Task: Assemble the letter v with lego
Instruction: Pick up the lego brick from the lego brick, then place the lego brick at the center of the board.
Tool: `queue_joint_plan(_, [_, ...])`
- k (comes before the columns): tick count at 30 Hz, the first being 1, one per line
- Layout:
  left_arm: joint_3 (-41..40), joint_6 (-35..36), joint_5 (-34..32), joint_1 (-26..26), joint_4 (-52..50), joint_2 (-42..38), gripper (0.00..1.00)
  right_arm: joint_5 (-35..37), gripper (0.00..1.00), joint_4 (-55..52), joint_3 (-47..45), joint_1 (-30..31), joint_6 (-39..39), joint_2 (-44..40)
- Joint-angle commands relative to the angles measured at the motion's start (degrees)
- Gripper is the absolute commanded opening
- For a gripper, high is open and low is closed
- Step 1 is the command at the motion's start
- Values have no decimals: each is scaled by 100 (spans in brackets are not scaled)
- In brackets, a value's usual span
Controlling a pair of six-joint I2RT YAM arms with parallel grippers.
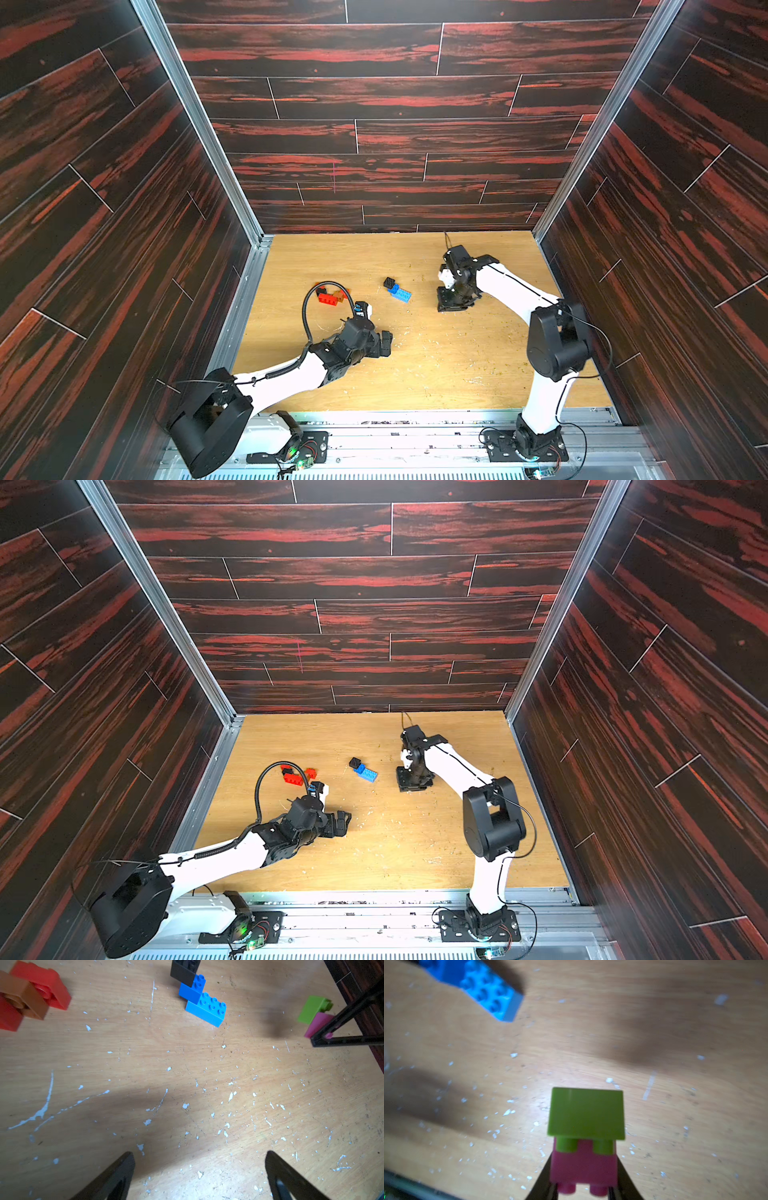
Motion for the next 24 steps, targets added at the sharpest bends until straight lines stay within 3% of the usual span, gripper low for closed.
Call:
queue_joint_plan(1, [-103, -11, -292, -26, -224, -284, 100, -440, 19, -635, 355, 310, -499, 291])
queue_joint_plan(8, [-129, -32, -365, -25, -367, -470, 100, -352, 19, -1155, 1005, 1008, -687, 1076])
queue_joint_plan(24, [-215, -27, -381, -21, -438, -585, 100, -358, 20, -1771, 1410, 1331, -533, 1338])
